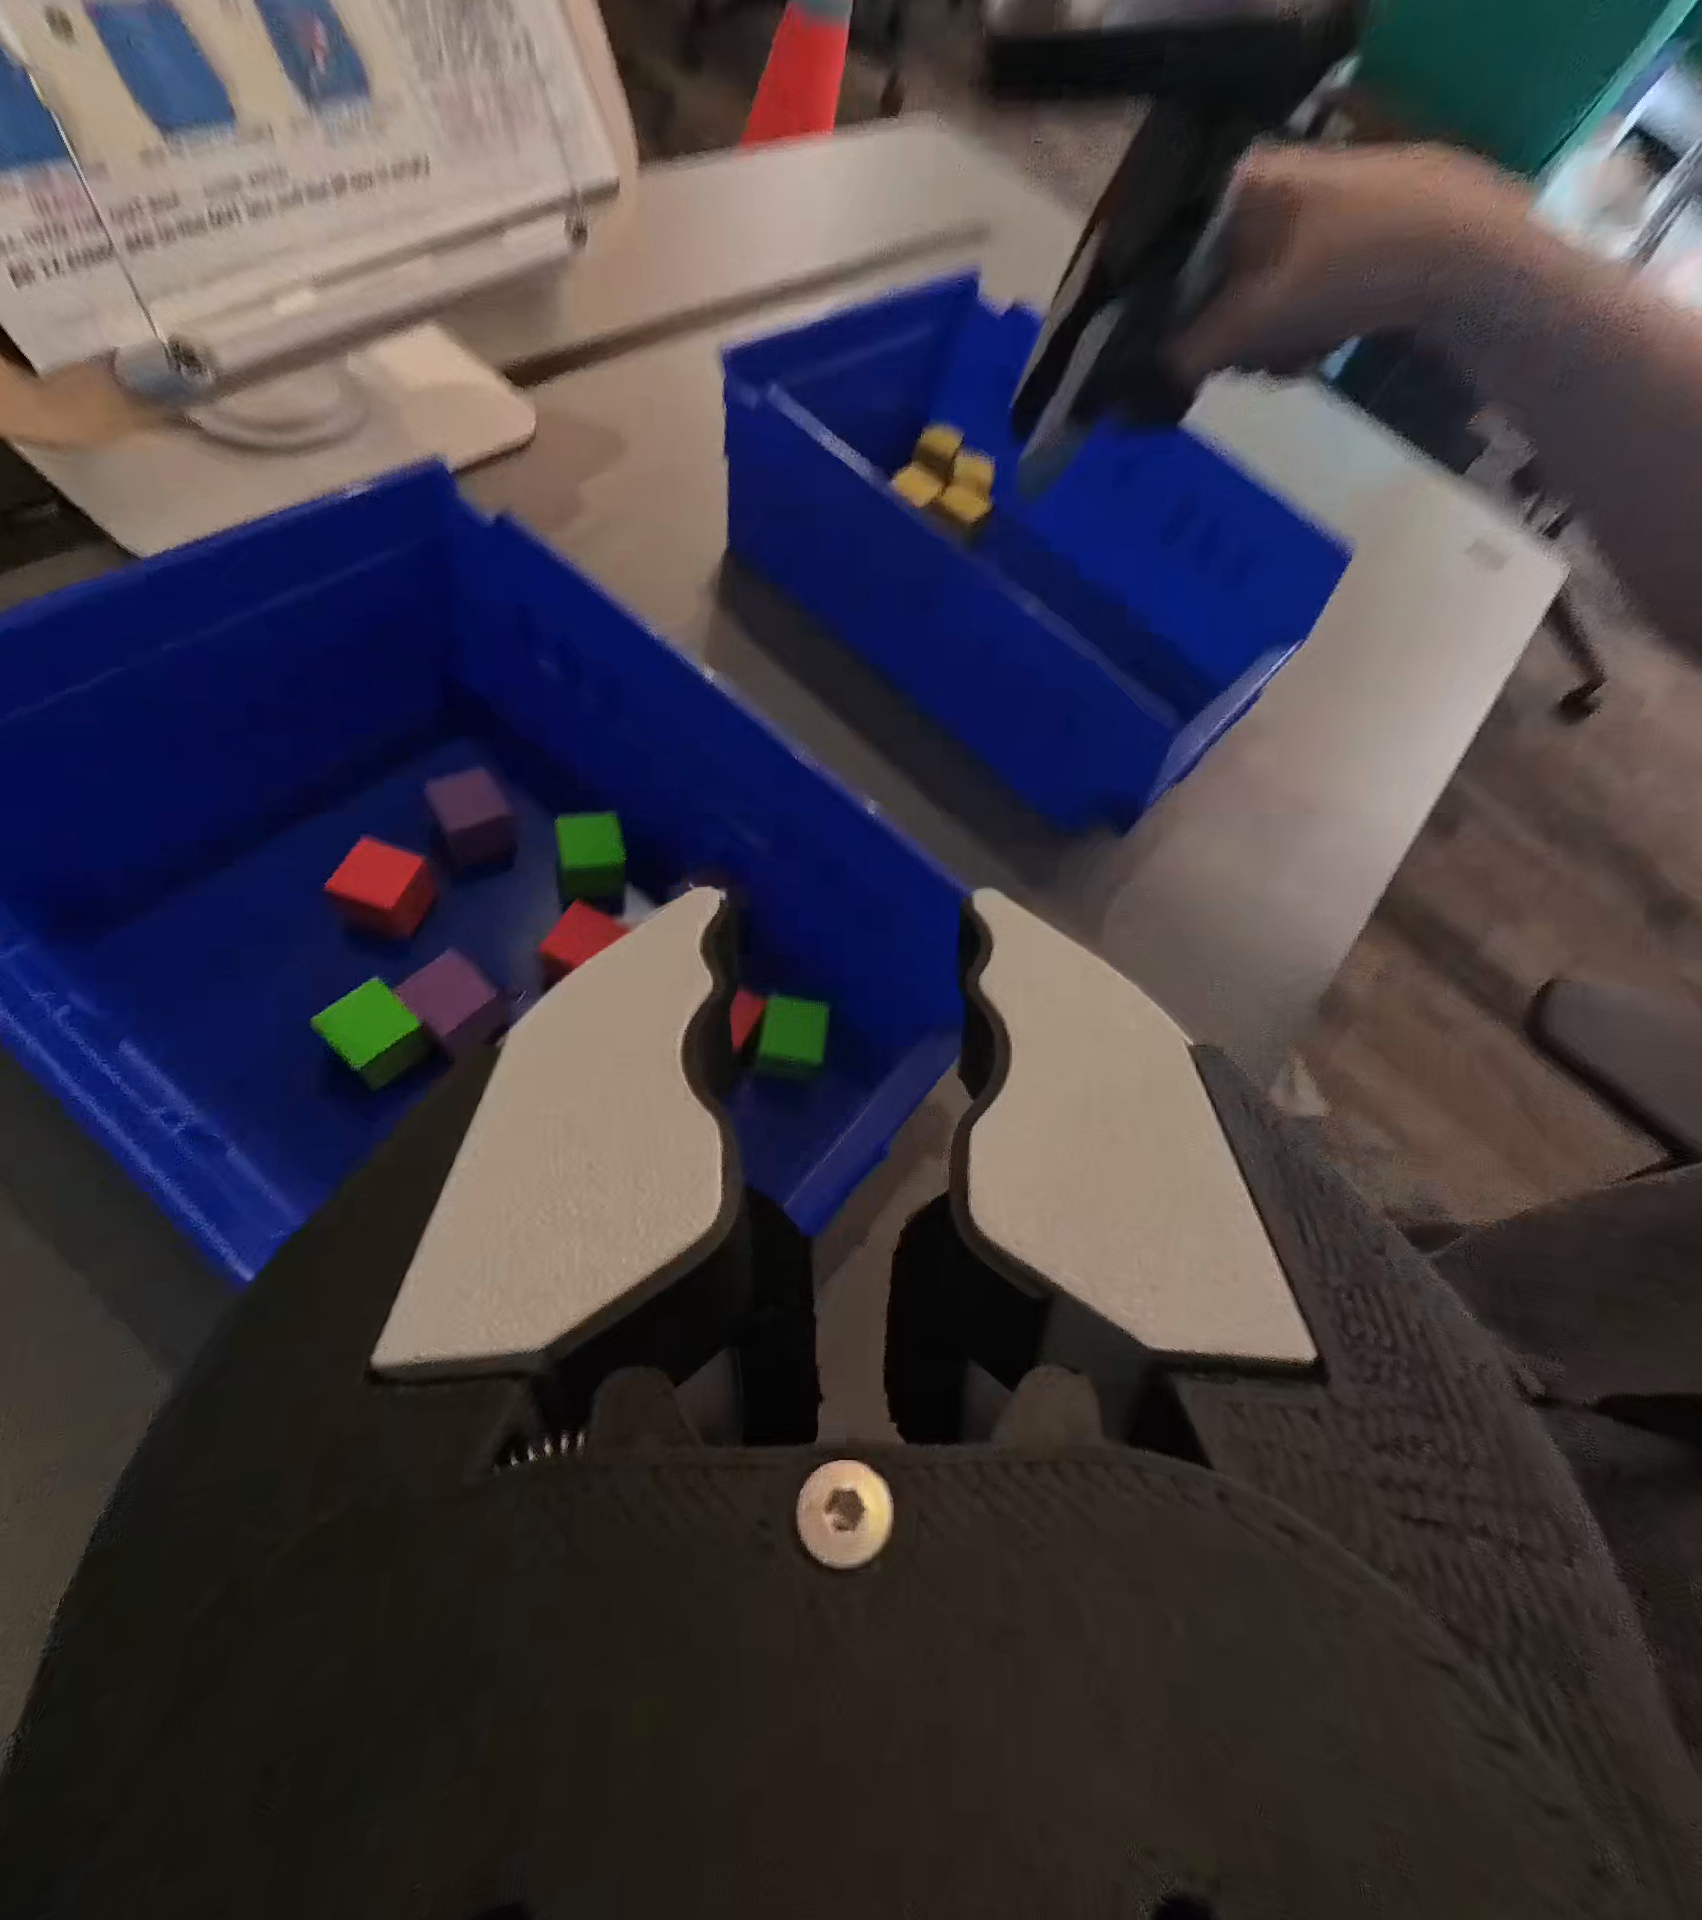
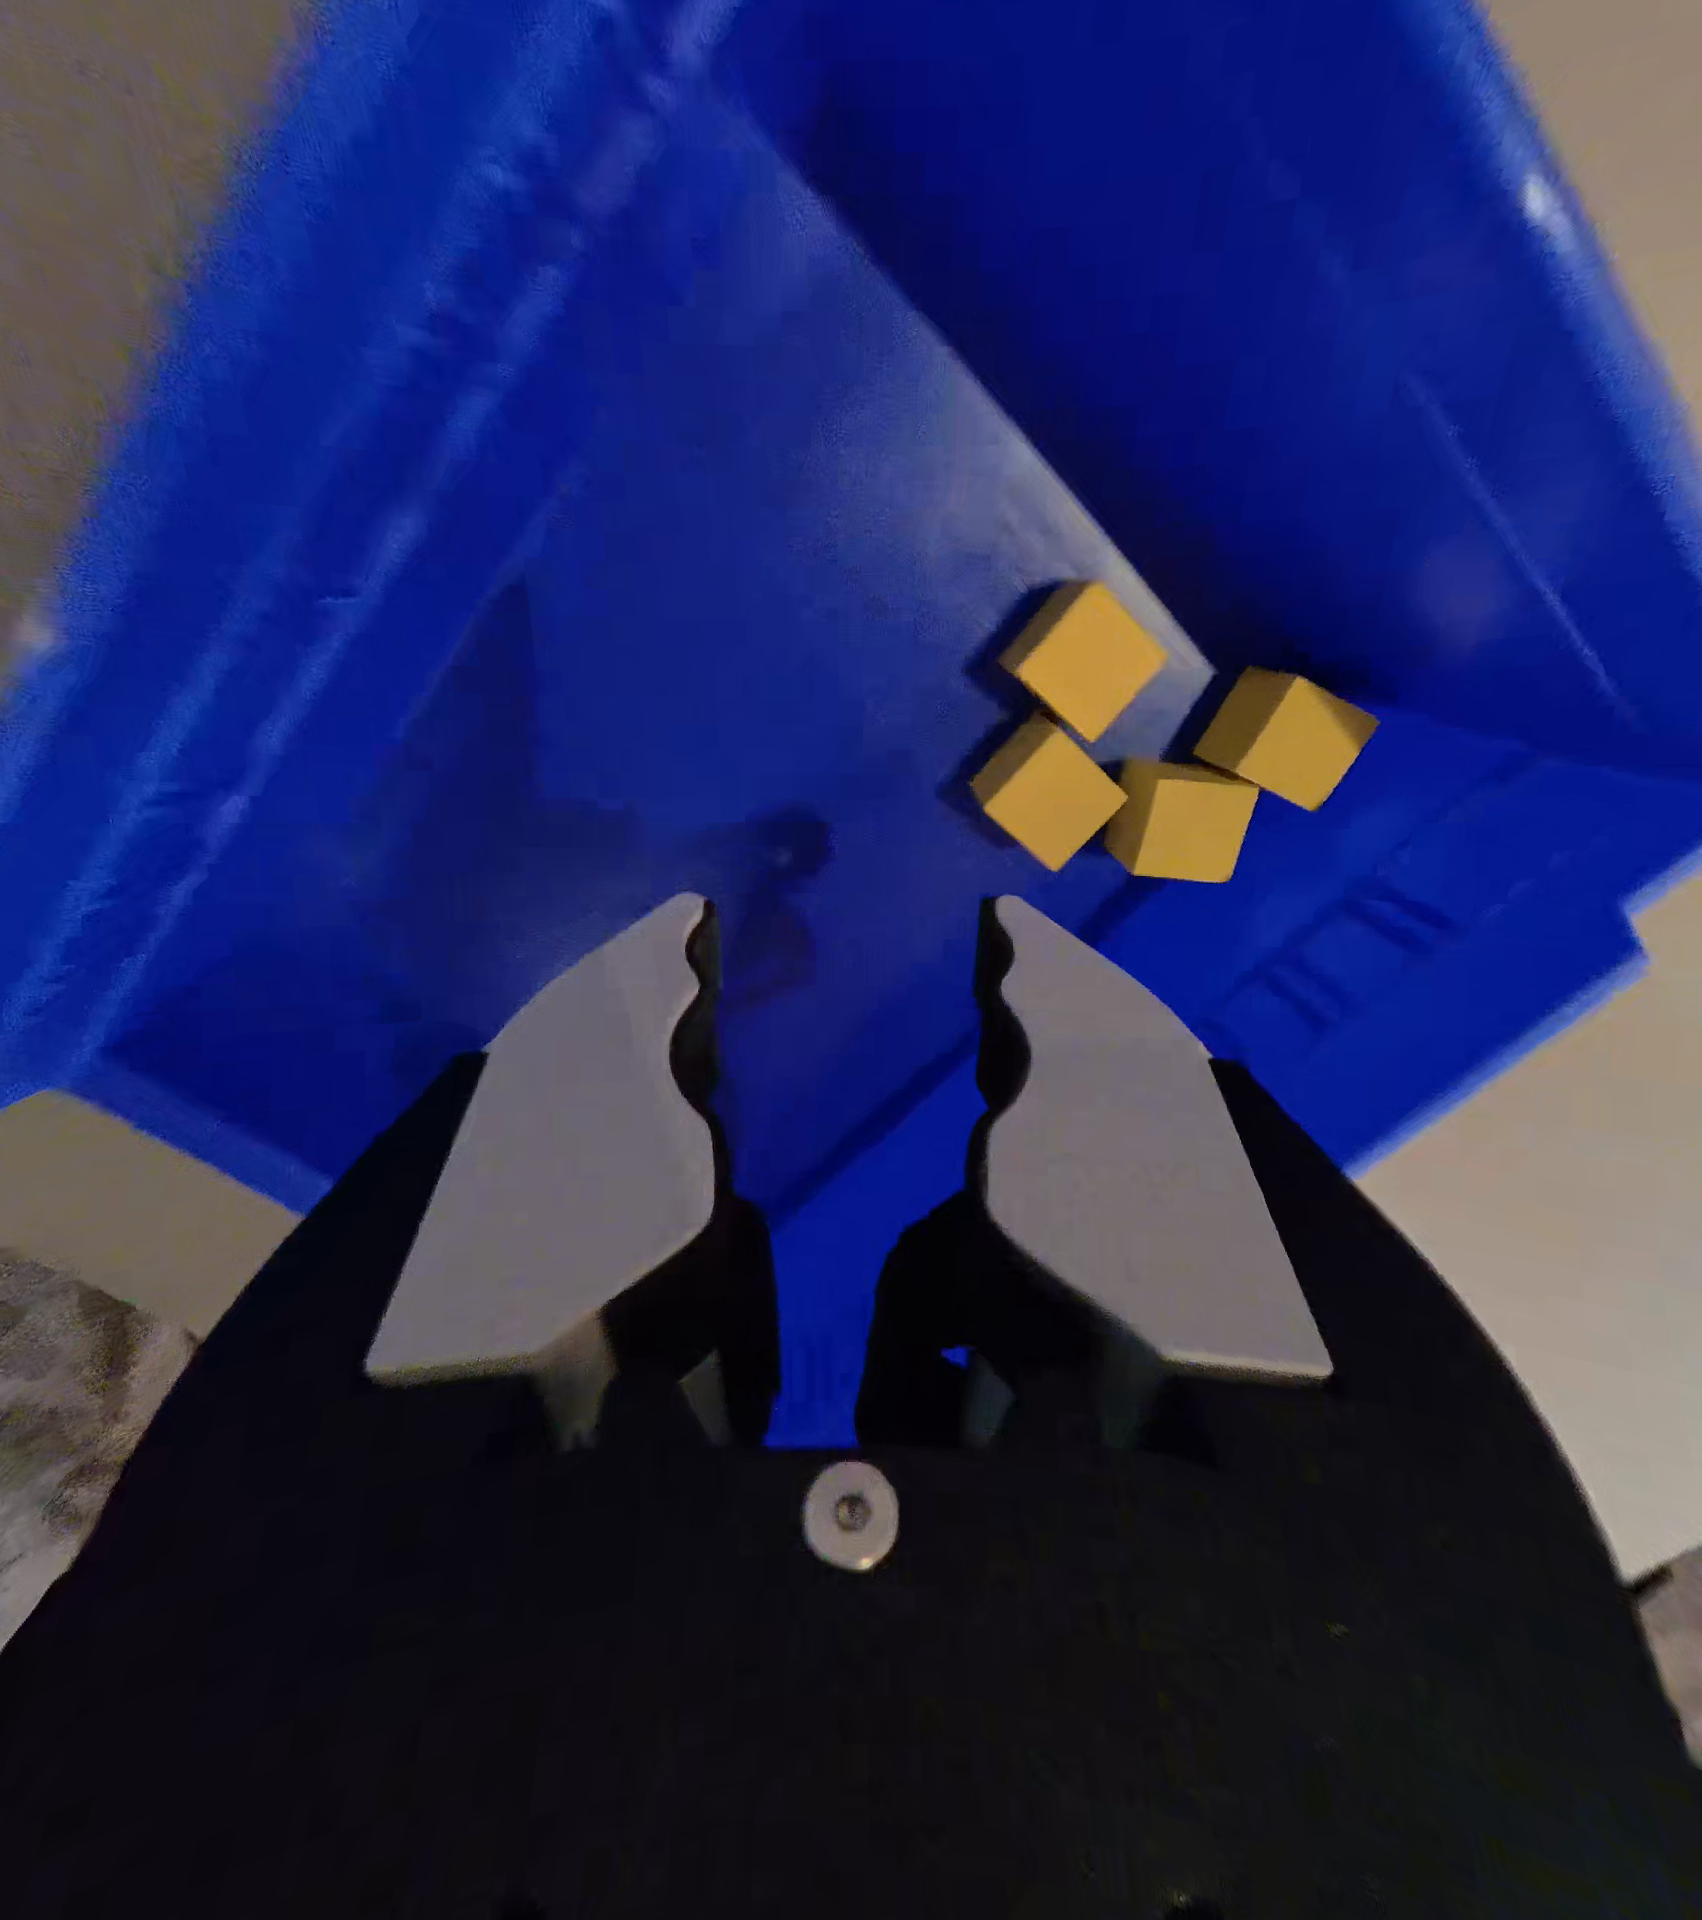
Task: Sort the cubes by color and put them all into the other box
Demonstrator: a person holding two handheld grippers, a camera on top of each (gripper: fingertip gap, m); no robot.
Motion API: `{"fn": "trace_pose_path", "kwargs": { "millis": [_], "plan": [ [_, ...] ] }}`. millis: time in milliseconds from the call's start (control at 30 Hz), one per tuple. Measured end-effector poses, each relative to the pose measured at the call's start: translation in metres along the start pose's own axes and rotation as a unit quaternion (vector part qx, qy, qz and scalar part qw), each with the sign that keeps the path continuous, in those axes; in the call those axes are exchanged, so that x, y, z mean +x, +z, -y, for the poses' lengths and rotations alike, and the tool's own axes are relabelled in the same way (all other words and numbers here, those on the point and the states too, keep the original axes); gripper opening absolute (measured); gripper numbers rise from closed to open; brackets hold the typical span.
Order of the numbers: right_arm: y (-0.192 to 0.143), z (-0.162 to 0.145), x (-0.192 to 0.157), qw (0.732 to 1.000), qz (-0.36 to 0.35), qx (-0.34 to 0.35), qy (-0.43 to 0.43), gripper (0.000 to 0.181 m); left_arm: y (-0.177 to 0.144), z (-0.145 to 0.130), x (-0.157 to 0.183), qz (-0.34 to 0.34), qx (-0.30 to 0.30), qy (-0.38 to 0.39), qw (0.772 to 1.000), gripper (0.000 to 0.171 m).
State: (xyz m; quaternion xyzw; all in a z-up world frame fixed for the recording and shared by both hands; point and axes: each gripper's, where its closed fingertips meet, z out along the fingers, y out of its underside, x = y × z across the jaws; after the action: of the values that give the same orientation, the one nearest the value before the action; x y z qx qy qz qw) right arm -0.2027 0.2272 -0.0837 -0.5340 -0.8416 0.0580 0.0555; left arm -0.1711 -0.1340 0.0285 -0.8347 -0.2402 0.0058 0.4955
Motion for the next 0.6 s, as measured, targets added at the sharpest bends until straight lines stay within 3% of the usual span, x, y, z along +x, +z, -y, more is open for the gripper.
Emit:
{"fn": "trace_pose_path", "kwargs": {
  "millis": [133, 233, 367, 433, 500, 600],
  "plan": [
    [-0.047, 0.006, -0.04, 0.991, -0.008, 0.125, -0.043, 0.047, 0.017, -0.015, -0.03, 0.058, -0.072, 0.032, 0.995, 0.042],
    [-0.081, 0.007, -0.069, 0.97, -0.012, 0.237, -0.058, 0.047, 0.029, -0.026, -0.051, 0.103, -0.138, 0.043, 0.984, 0.044],
    [-0.109, -0.001, -0.103, 0.935, 0.004, 0.347, -0.074, 0.045, 0.06, -0.034, -0.054, 0.092, -0.197, 0.138, 0.966, 0.044],
    [-0.112, -0.007, -0.111, 0.923, -0.002, 0.377, -0.079, 0.043, 0.077, -0.046, -0.063, 0.084, -0.262, 0.248, 0.929, 0.044],
    [-0.11, -0.012, -0.117, 0.918, 0.01, 0.389, -0.075, 0.042, 0.09, -0.062, -0.08, 0.081, -0.332, 0.351, 0.872, 0.044],
    [-0.099, -0.019, -0.122, 0.92, 0.02, 0.384, -0.072, 0.043, 0.103, -0.084, -0.093, 0.038, -0.402, 0.391, 0.827, 0.046]
  ]
}}
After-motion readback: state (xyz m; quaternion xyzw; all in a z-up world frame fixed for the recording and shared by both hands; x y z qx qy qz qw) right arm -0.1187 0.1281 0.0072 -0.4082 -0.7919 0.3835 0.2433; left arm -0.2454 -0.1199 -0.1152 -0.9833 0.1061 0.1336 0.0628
